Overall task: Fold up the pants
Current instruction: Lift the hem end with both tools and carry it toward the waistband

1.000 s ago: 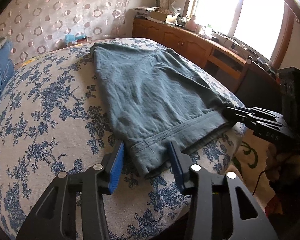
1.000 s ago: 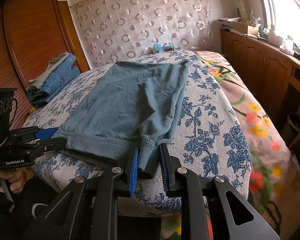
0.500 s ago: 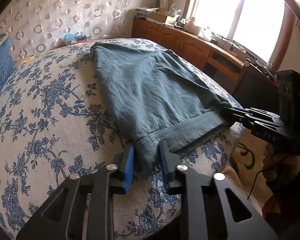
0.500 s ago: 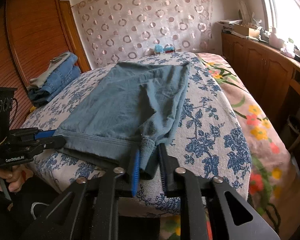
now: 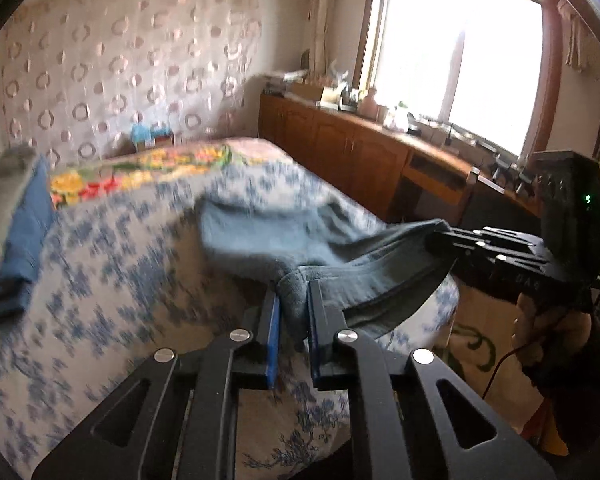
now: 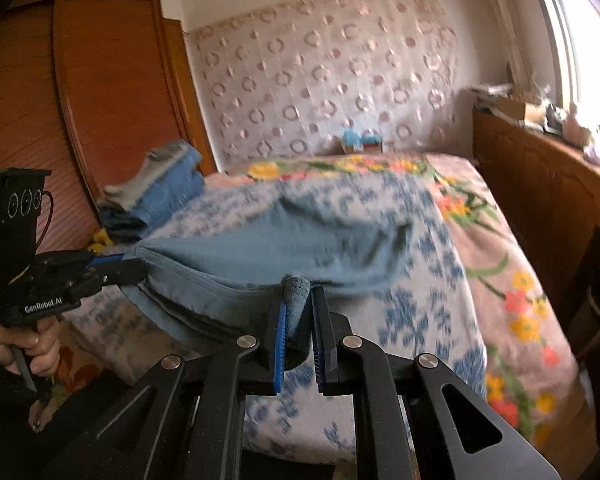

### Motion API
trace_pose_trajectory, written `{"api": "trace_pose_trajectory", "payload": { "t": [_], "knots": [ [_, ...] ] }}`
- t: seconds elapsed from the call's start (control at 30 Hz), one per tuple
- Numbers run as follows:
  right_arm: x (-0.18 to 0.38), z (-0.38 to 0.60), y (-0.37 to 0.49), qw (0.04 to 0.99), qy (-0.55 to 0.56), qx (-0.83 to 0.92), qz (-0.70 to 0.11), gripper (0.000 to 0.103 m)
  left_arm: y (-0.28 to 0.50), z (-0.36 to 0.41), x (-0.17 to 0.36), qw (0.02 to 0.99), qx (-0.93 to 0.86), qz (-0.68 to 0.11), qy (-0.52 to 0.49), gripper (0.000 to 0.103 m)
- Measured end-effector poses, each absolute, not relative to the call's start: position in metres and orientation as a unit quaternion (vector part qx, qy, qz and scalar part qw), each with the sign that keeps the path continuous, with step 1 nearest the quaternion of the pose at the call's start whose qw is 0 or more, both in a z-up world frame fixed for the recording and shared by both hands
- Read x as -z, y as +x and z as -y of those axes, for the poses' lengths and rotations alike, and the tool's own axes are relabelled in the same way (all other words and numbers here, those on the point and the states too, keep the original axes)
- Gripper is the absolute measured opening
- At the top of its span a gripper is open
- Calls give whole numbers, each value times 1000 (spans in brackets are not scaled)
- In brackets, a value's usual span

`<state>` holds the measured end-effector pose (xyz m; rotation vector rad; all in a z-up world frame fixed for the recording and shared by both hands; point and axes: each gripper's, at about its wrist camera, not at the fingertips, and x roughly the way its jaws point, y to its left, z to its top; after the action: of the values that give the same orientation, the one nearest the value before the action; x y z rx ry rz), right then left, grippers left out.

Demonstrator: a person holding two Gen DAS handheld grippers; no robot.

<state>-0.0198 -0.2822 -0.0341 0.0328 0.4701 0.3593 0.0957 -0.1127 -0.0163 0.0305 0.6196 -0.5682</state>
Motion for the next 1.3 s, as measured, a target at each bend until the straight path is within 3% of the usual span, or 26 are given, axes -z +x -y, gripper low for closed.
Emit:
{"api": "trace_pose_trajectory", "payload": {
  "t": [0.53, 1.07, 1.3],
  "knots": [
    [-73, 236, -9, 964, -34, -228, -129, 11, 93, 61, -89, 952, 238, -191, 24, 13],
    [-93, 208, 96, 967, -58, -208, -139, 11, 187, 42, -100, 969, 152, -184, 69, 13],
    [-77, 185, 99, 973, -49, -193, -114, 11, 184, 37, -87, 971, 149, -175, 63, 13]
  ]
}}
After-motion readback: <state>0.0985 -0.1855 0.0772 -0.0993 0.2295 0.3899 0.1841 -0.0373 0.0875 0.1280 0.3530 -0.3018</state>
